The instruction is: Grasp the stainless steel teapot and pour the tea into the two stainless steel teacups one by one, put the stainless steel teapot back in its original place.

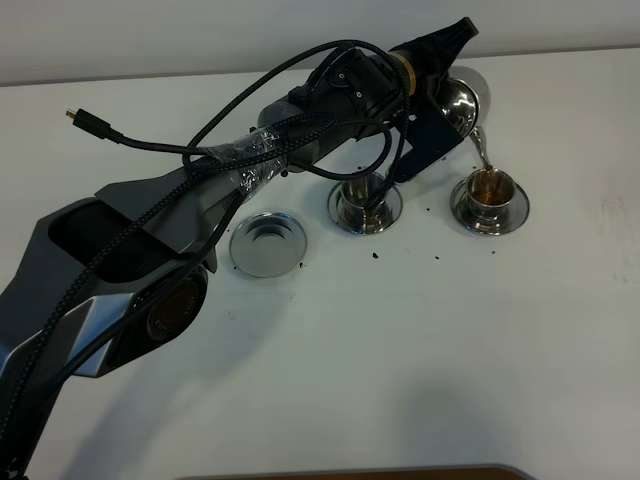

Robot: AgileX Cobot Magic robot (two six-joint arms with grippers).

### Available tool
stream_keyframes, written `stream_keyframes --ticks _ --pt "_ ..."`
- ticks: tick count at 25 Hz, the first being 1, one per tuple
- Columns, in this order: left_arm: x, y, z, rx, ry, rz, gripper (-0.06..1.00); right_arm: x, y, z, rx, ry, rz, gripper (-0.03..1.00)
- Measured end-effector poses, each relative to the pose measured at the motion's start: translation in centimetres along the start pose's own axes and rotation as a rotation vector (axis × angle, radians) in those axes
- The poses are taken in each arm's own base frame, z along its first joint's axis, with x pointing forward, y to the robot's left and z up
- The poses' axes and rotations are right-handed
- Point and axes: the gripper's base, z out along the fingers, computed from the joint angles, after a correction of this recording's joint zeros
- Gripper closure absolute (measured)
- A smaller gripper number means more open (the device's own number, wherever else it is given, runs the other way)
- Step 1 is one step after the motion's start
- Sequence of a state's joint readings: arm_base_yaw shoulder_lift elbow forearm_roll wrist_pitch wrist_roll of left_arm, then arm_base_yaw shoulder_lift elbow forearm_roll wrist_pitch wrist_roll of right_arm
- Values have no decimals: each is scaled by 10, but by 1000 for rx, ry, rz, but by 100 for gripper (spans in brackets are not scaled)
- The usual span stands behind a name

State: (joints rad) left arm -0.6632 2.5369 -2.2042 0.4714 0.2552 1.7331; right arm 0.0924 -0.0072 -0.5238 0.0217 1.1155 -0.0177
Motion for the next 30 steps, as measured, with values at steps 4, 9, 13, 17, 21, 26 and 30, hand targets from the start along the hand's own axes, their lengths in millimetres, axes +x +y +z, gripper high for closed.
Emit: stream_keyframes --ticks 4,9,13,17,21,26,30 --pt "0 1 0 -14 2 8 69 0 0 0 0 0 0 58" --pt "0 3 0 -30 5 34 69 0 0 0 0 0 0 58" --pt "0 3 0 -33 6 50 69 0 0 0 0 0 0 58" --pt "1 5 0 -53 10 57 69 0 0 0 0 0 0 58" --pt "1 7 0 -72 14 58 69 0 0 0 0 0 0 58" --pt "1 7 0 -76 15 75 69 0 0 0 0 0 0 58" --pt "1 7 0 -76 15 80 69 0 0 0 0 0 0 58"
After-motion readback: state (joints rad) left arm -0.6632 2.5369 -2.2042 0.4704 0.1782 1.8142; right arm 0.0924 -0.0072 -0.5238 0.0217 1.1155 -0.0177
